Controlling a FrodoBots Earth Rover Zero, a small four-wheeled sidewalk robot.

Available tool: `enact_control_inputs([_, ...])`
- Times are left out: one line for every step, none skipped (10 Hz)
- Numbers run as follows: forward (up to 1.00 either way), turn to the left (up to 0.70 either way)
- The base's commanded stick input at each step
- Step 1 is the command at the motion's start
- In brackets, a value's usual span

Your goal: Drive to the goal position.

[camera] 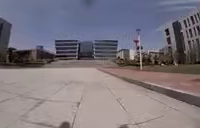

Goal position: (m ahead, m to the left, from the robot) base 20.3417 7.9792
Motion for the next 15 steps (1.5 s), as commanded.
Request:
enact_control_inputs([0.70,0.00])
enact_control_inputs([0.70,0.06])
enact_control_inputs([0.70,0.25])
enact_control_inputs([0.70,0.35])
enact_control_inputs([0.70,0.35])
enact_control_inputs([0.70,0.33])
enact_control_inputs([0.70,0.29])
enact_control_inputs([0.70,0.25])
enact_control_inputs([0.70,0.18])
enact_control_inputs([0.70,0.07])
enact_control_inputs([0.70,0.02])
enact_control_inputs([0.70,0.00])
enact_control_inputs([0.70,0.00])
enact_control_inputs([0.70,0.00])
enact_control_inputs([0.70,0.00])
